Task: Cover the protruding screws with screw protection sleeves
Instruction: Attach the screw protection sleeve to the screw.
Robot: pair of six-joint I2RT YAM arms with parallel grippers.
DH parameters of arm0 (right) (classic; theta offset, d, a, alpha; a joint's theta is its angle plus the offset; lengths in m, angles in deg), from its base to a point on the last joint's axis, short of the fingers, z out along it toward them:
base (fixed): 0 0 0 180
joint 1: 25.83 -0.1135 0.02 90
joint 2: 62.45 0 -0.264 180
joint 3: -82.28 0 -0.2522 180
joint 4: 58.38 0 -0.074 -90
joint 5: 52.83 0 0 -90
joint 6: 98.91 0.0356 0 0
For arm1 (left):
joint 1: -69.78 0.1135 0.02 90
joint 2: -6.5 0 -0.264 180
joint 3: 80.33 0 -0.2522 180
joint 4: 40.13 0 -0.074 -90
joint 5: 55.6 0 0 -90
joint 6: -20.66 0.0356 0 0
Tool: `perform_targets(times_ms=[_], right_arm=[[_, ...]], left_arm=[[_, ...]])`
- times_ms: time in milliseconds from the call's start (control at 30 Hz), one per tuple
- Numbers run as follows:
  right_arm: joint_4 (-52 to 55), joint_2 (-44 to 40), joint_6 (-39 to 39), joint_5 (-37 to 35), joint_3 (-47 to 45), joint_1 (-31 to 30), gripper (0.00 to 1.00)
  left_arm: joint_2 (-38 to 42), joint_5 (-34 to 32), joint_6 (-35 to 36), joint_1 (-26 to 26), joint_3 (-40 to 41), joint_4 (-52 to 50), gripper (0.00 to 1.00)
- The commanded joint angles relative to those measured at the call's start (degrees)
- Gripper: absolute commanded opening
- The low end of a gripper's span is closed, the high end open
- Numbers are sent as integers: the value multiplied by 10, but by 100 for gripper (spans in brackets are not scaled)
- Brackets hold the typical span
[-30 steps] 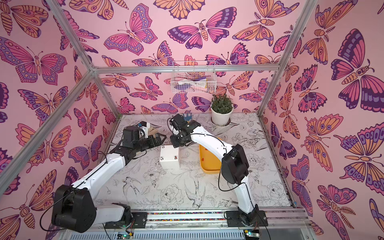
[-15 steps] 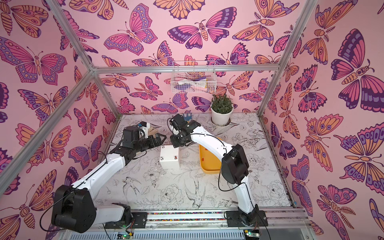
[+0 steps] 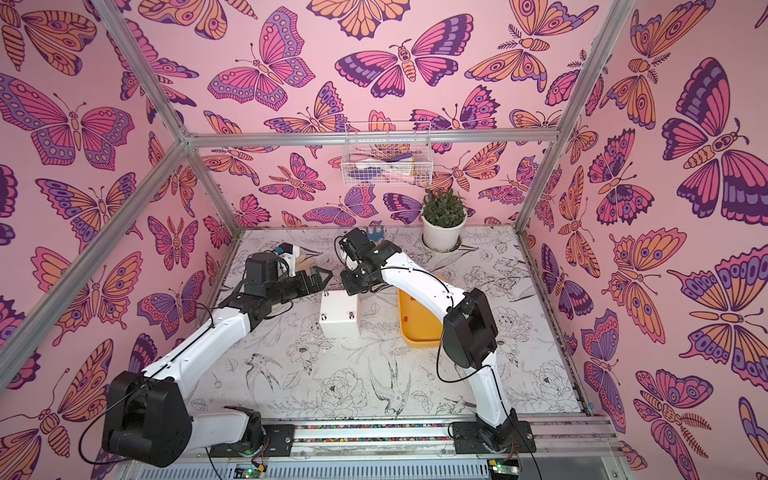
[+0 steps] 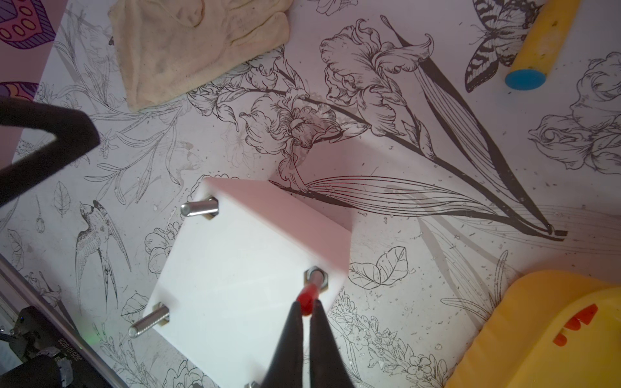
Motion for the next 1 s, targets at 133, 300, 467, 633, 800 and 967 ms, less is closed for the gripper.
perform_targets(times_ms=[133,300,467,633,800,967], right_arm=[[11,-19,-6,-6,-4,-4,10],[10,-19,-5,-5,-6,-3,10],[8,-20,-3,-4,-10,-3,10],[8,-20,-4,-4,-11,-4,10],[7,-19,-4,-3,-11,-3,10],[6,-18,-4,-2,-11,-3,10]], left_arm=[[10,8,-3,5,11,8,100],[10,9,-4,5,12,8,100],[10,8,-4,4,11,8,100],[10,8,-4,5,12,8,100],[10,9,-3,5,11,10,100],[8,8,-4,5,11,10,100]])
